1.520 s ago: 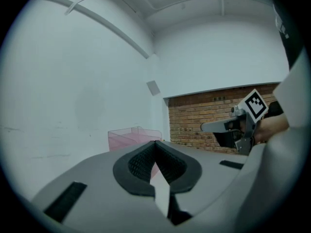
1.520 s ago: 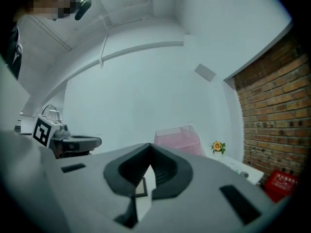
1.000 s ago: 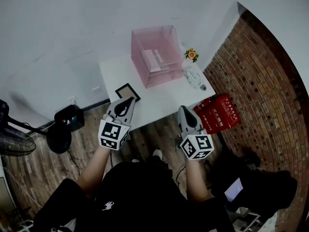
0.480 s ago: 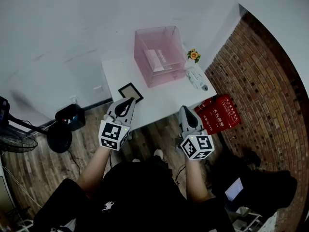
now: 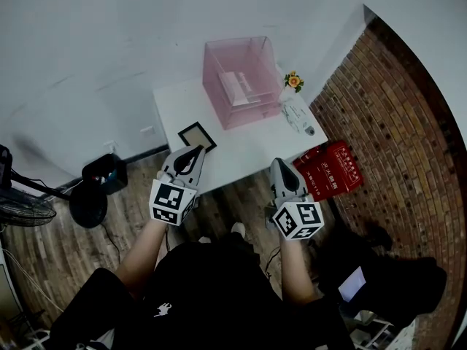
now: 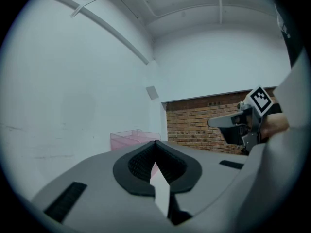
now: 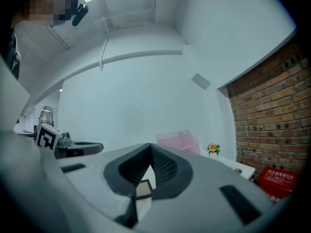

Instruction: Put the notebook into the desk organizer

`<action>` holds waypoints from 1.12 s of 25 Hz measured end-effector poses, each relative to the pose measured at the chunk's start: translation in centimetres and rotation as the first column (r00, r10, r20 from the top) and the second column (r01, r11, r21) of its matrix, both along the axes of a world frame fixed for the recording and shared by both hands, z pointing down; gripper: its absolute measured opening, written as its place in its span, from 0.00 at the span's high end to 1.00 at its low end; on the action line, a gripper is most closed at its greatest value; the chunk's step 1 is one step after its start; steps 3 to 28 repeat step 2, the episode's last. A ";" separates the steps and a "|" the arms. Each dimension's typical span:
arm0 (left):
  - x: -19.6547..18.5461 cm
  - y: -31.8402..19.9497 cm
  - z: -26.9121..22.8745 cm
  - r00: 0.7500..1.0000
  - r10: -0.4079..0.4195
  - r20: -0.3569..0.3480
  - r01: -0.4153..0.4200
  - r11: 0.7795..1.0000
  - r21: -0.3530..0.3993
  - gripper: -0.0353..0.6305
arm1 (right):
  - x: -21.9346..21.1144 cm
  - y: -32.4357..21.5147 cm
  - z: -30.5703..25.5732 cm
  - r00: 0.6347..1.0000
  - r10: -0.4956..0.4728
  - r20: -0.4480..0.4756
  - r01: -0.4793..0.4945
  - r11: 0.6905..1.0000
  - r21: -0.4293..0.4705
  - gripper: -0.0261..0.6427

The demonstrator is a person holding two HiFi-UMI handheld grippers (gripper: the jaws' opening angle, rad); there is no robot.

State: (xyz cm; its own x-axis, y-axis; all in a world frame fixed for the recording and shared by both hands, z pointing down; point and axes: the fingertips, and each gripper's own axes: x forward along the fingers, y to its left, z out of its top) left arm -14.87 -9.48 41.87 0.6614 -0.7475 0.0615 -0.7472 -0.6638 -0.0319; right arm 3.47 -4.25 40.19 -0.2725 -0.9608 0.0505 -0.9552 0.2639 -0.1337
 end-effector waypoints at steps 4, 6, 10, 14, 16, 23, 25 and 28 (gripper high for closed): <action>0.1 0.0 0.1 1.000 0.003 0.003 -0.003 1.000 0.003 0.94 | 0.0 0.0 0.1 1.000 -0.001 -0.004 0.001 1.000 0.000 0.96; 0.1 0.0 0.1 1.000 0.003 0.003 -0.003 1.000 0.003 0.94 | 0.0 0.0 0.1 1.000 -0.001 -0.004 0.001 1.000 0.000 0.96; 0.1 0.0 0.1 1.000 0.003 0.003 -0.003 1.000 0.003 0.94 | 0.0 0.0 0.1 1.000 -0.001 -0.004 0.001 1.000 0.000 0.96; 0.1 0.0 0.1 1.000 0.003 0.003 -0.003 1.000 0.003 0.94 | 0.0 0.0 0.1 1.000 -0.001 -0.004 0.001 1.000 0.000 0.96; 0.1 0.0 0.1 1.000 0.003 0.003 -0.003 1.000 0.003 0.94 | 0.0 0.0 0.1 1.000 -0.001 -0.004 0.001 1.000 0.000 0.96; 0.1 0.0 0.1 1.000 0.003 0.003 -0.003 1.000 0.003 0.94 | 0.0 0.0 0.1 1.000 -0.001 -0.004 0.001 1.000 0.000 0.96; 0.1 0.0 0.1 1.000 0.003 0.003 -0.003 1.000 0.003 0.94 | 0.0 0.0 0.1 1.000 -0.001 -0.004 0.001 1.000 0.000 0.96; 0.1 0.0 0.1 1.000 0.003 0.003 -0.003 1.000 0.003 0.94 | 0.0 0.0 0.1 1.000 -0.001 -0.004 0.001 1.000 0.000 0.96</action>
